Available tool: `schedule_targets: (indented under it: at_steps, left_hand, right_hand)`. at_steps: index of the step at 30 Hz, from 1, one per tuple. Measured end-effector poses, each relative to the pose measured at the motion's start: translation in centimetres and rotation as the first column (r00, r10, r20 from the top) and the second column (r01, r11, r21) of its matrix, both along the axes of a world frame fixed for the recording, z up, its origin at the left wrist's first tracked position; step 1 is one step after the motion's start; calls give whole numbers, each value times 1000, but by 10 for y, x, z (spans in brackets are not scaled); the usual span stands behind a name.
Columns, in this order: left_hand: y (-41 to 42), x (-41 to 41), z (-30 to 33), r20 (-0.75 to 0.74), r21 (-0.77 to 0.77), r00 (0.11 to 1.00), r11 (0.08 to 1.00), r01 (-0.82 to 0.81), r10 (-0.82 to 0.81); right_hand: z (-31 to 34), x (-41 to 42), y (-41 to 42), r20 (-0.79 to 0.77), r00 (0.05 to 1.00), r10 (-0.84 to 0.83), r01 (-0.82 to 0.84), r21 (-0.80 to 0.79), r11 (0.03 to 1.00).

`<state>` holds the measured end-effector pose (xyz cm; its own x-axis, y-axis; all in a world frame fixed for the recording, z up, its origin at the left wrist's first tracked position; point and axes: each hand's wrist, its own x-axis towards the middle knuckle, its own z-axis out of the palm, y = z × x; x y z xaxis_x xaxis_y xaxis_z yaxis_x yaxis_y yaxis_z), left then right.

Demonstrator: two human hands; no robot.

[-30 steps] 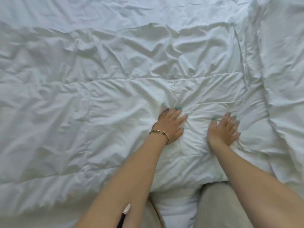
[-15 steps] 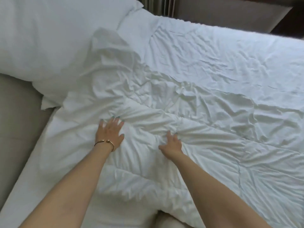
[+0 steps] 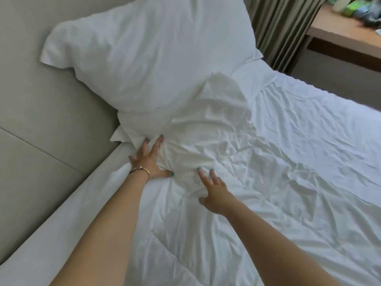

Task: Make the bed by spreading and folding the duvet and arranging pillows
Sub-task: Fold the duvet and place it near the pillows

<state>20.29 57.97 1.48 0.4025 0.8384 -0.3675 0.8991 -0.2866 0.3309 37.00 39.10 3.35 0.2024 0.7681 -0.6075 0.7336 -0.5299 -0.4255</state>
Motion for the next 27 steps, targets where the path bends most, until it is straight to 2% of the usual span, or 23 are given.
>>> schedule_targets:
  at_steps: [3,5,8,11,15,19,24,27]
  left_hand:
    - [3,5,-14,147,-197,989,980,21,8]
    - [-3,7,-14,197,-206,980,979,6,35]
    - [-26,10,3,220,-221,973,975,-22,72]
    - [-65,22,36,248,-230,969,972,55,4]
    - [-138,63,75,264,-251,956,947,199,-131]
    - [-227,134,109,384,-321,888,865,385,-253]
    - [-342,207,139,464,-300,805,790,535,-370]
    - [-420,240,147,524,-313,766,752,580,-372]
  right_hand:
    - [-20,-4,-13,-43,998,-53,55,53,997]
    - [-25,-2,-22,-81,992,-94,103,116,988]
    - [-20,2,-36,-183,967,-177,198,102,975]
    - [-3,9,-56,-349,891,-291,369,183,911]
    - [36,24,-93,-463,815,-347,504,274,819]
    - [75,54,-148,-492,765,-415,603,320,731]
    - [107,108,-265,-487,683,-545,722,336,605]
    - [115,138,-345,-498,614,-613,787,324,525]
